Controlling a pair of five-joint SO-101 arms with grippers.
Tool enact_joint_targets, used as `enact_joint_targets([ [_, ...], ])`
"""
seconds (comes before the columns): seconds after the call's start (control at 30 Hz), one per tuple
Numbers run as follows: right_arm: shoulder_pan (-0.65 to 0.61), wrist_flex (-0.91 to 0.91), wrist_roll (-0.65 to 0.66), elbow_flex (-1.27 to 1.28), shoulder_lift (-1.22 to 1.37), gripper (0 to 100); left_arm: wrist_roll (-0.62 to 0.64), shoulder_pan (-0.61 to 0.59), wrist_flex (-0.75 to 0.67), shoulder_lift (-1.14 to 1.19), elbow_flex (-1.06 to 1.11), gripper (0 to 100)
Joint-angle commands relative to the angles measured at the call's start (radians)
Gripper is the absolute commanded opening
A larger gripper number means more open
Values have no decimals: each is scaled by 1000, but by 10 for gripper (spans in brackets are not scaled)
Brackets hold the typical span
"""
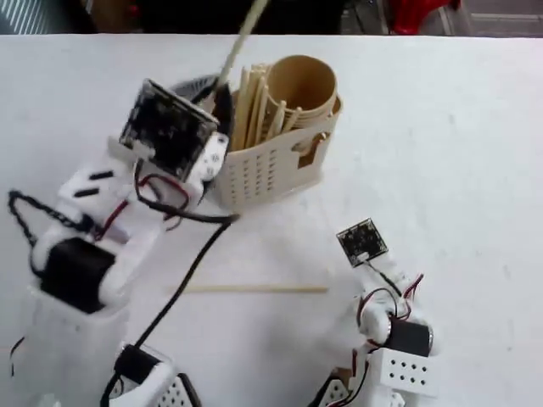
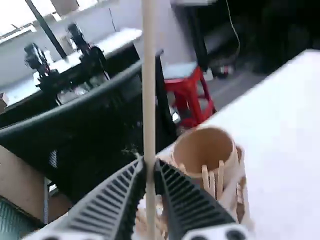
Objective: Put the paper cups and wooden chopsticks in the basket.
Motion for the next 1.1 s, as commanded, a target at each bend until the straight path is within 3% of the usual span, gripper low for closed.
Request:
enact_joint_targets([
  [0.0, 4, -16, 2, -6, 5, 39, 135, 2, -358, 50, 72, 23],
  [0.13, 4, -16, 2, -6, 5, 39, 163, -5, -540, 131, 169, 23],
  [0.4, 4, -16, 2, -3, 5, 39, 250, -91, -601, 269, 192, 27],
  [0.7, 4, -16, 2, -3, 5, 39, 250, -111, -592, 289, 198, 28],
  [0.87, 4, -16, 2, -3, 5, 39, 256, -113, -569, 289, 195, 113],
  [1.07, 4, -16, 2, -3, 5, 39, 256, -113, -543, 288, 192, 116],
])
